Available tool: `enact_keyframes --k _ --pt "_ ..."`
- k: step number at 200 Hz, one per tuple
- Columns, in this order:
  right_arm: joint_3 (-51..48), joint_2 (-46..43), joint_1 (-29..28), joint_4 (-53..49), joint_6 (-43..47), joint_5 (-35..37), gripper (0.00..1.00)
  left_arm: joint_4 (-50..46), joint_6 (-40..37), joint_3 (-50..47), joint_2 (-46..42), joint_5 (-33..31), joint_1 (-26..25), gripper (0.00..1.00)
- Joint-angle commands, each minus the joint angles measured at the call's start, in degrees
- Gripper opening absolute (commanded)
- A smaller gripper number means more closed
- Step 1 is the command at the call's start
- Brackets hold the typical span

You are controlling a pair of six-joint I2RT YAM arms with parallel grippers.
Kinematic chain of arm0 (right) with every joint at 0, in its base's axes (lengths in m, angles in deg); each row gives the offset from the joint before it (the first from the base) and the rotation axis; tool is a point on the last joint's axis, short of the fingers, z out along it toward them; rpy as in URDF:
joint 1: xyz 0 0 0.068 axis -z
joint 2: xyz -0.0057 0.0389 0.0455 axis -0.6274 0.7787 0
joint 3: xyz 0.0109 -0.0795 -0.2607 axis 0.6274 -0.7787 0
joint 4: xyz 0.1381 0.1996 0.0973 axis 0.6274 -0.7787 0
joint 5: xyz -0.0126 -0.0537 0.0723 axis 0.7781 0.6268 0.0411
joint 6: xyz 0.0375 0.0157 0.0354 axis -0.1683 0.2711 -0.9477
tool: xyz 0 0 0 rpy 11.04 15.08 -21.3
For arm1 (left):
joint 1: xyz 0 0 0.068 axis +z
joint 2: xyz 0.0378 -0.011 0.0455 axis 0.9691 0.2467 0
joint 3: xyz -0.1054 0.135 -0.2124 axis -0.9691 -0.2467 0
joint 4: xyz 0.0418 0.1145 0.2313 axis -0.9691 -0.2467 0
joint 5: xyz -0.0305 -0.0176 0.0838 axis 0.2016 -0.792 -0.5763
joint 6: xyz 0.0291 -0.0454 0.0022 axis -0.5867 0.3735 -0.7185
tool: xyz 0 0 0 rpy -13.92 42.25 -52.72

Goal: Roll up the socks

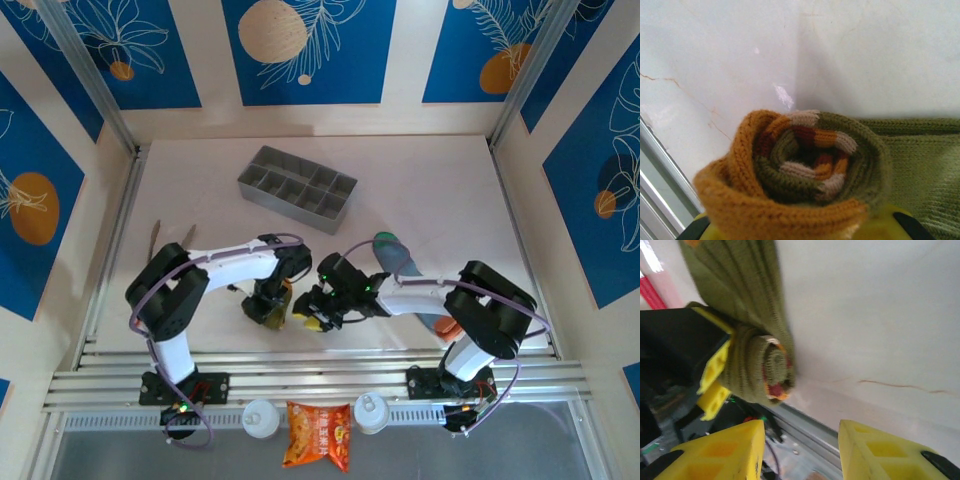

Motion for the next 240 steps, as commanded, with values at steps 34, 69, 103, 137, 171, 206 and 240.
enact_keyframes --k 34,69,103,137,171,206,240 --pt "0.3 7.6 -5.3 19.9 -12.5 4.8 0.43 12.3 -7.6 -3.9 11.0 8.9 2.6 0.0" --pt "1.5 9.8 -6.2 19.7 -12.2 5.9 0.44 12.7 -11.6 -1.8 13.8 11.1 4.0 0.0" --pt "2.4 9.7 -6.9 17.6 -12.1 6.1 0.43 12.4 -13.5 -0.2 15.2 11.6 4.6 0.0" --pt "1.8 7.3 -10.3 15.6 -9.4 9.2 0.44 13.6 -13.9 0.2 15.9 11.6 5.1 0.0" --pt "-3.4 3.7 -14.5 22.6 -4.8 20.2 0.43 17.7 -11.9 -1.2 15.1 11.7 5.6 0.0" --pt "-5.4 -3.9 -16.4 13.9 9.0 28.4 0.43 21.2 -9.2 -2.4 14.5 11.5 6.0 0.0" --pt "-2.8 -7.8 -20.1 5.0 26.2 33.4 0.43 20.5 -8.6 -0.4 16.0 11.5 6.0 0.0"
